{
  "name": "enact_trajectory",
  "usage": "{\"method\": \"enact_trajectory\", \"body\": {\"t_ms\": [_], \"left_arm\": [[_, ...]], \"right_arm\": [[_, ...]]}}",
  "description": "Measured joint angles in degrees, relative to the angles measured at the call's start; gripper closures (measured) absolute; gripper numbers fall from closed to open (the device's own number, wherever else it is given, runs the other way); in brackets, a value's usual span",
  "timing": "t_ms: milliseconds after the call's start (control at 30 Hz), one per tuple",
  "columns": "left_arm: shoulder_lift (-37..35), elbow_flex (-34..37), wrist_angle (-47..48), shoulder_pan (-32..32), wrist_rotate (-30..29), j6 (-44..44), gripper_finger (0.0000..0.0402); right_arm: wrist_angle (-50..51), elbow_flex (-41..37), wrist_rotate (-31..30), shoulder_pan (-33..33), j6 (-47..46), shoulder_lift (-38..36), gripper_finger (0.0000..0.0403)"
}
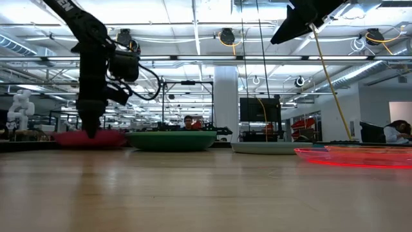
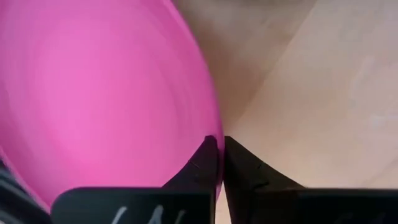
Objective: Stack plastic plates
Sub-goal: Stack the pink plate on the black plate
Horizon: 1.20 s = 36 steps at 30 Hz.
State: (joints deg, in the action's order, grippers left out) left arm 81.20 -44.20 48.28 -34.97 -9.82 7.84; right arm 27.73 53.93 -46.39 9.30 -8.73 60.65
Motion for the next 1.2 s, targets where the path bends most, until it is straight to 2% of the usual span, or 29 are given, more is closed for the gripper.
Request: {"method": "enact_trajectory", "body": {"t_ms": [167, 567, 767, 867, 1200], "left_arm": [[-3.0, -2.8, 3.6, 1.3, -1.1, -1.5, 0.0391], [-6.0, -9.7, 3.0, 9.4, -1.8, -0.4, 0.0391], [-6.0, -12.3, -3.3, 15.3, 0.1, 7.3, 0.0391], [-5.8, -12.5, -7.7, 17.0, 2.9, 11.3, 0.0391], [-5.0, -12.5, -13.7, 17.0, 3.9, 16.5, 0.0391]], "right_arm": [[0.0, 0.0, 0.0, 0.0, 0.1, 0.0, 0.0220], [0.0, 0.0, 0.0, 0.0, 0.4, 0.0, 0.0220], [0.0, 0.0, 0.0, 0.0, 0.4, 0.0, 0.0220], [0.0, 0.0, 0.0, 0.0, 0.4, 0.0, 0.0220], [-0.4, 0.0, 0.0, -0.4, 0.9, 0.0, 0.0220]]}}
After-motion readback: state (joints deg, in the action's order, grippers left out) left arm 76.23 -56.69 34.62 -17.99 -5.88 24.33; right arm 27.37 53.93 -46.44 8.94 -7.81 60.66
